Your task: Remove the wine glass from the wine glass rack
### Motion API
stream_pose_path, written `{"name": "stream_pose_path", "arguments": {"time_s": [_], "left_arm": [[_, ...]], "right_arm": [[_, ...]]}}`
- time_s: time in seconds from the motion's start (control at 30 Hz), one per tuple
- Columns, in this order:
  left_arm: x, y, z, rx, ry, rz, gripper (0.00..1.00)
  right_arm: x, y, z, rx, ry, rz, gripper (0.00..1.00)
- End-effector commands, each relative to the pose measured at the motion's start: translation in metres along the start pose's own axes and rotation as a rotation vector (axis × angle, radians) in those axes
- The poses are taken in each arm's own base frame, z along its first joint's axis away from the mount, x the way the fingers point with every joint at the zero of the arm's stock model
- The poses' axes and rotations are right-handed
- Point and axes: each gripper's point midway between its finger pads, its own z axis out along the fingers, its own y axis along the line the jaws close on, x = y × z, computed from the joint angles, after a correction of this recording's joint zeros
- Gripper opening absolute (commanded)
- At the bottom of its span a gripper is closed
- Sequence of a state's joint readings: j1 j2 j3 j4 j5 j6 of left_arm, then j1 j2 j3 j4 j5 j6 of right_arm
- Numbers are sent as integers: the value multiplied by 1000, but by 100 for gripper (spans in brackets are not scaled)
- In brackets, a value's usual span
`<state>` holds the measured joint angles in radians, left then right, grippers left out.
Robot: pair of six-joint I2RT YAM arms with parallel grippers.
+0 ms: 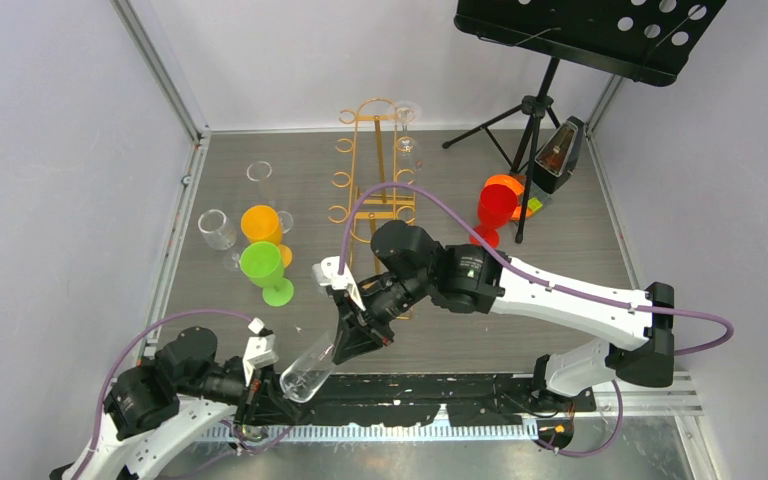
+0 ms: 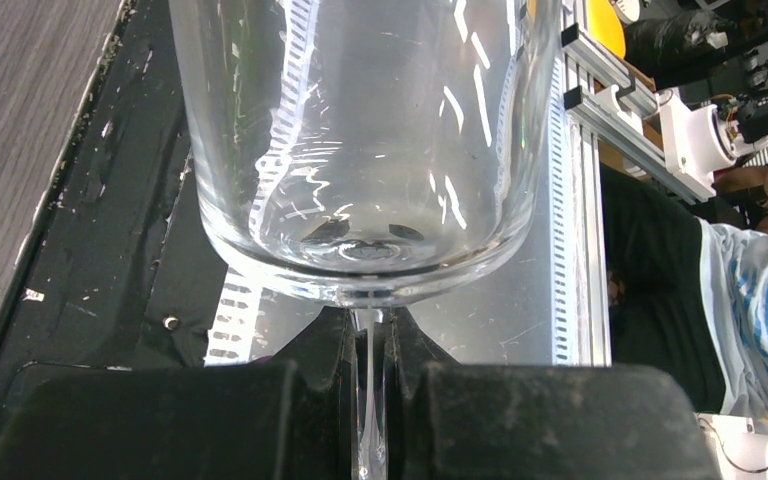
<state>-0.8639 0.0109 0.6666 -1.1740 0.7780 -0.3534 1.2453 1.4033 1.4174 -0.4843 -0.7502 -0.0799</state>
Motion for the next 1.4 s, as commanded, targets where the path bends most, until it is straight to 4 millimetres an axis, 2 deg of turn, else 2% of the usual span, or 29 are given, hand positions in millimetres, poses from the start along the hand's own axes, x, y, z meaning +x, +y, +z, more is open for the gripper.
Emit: {"name": "stream_pose_path", "arguments": {"time_s": [0.0, 0.07, 0.1, 0.27, 0.43, 0.63, 0.77, 1.1, 1.27, 1.37], "left_arm": [[-11, -6, -6, -4, -70, 57, 0], [-12, -4, -6, -15, -68, 51, 1], [-13, -3, -5, -22, -66, 47, 4], [-14, 0, -5, -39, -70, 41, 36], [-17, 5, -2, -59, -49, 13, 52], [-23, 10, 0, -93, -53, -4, 66], [-29, 13, -2, -128, -65, -6, 71], [-43, 15, -1, -149, -92, -8, 76], [-58, 25, -6, -236, -140, -14, 78], [-68, 37, -10, -320, -175, -30, 78]], "right_arm": [[-19, 9, -1, -39, -74, -46, 6], [-19, 9, 0, -39, -78, -43, 6], [-18, 9, 0, -40, -77, -40, 6], [-20, 11, -4, -25, -96, -53, 6], [-21, 16, -12, -13, -106, -62, 6], [-17, 24, -23, 5, -103, -62, 6], [-15, 28, -34, 42, -110, -66, 6], [-6, 30, -57, 165, -127, -61, 6], [-1, 36, -73, 207, -118, -59, 6], [2, 39, -84, 239, -111, -54, 6]]}}
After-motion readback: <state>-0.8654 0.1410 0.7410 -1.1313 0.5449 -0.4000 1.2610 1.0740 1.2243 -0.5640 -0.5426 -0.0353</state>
